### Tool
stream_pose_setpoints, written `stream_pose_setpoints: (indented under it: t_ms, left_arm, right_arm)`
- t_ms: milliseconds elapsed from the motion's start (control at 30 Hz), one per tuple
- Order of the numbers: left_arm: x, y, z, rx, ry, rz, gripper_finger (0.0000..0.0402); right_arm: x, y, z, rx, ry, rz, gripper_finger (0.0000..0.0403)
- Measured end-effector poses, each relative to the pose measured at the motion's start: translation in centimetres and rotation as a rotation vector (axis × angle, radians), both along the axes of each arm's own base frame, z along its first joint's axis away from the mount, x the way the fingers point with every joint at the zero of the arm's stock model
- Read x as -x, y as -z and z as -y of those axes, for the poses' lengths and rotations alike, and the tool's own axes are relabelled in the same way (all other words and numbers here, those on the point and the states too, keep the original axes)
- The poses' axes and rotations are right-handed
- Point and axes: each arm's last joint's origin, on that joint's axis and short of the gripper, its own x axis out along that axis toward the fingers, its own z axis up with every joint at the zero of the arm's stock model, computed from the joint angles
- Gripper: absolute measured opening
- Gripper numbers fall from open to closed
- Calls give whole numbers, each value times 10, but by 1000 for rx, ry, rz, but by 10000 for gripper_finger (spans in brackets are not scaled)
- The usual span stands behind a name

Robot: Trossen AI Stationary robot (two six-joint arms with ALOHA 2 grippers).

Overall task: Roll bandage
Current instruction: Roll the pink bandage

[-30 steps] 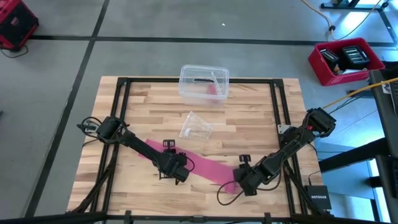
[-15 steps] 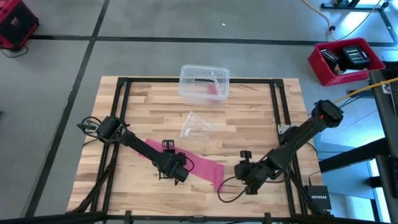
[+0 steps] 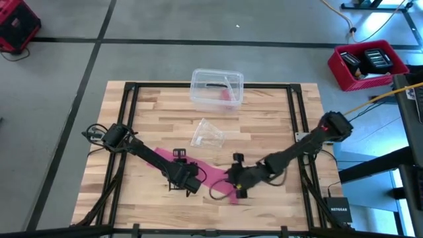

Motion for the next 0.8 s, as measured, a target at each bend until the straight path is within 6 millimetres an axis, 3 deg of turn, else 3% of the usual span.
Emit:
stream_pose_setpoints:
  t_ms: [167,300,567,800]
  left_arm:
    - [0,0,0,0,0,5,88]
    - [0,0,0,-1,-4,3,88]
    - [1,-1,0,-3,-17,5,88]
    - [12,4,1,-38,-29,-35,88]
  right_arm:
    - [-4,31,6,-34,-27,-173,152]
    - [2,32,7,-82,-43,-273,152]
    - [38,37,-10,-22,-90,-463,152]
    - [55,47,-21,-6,-58,-446,151]
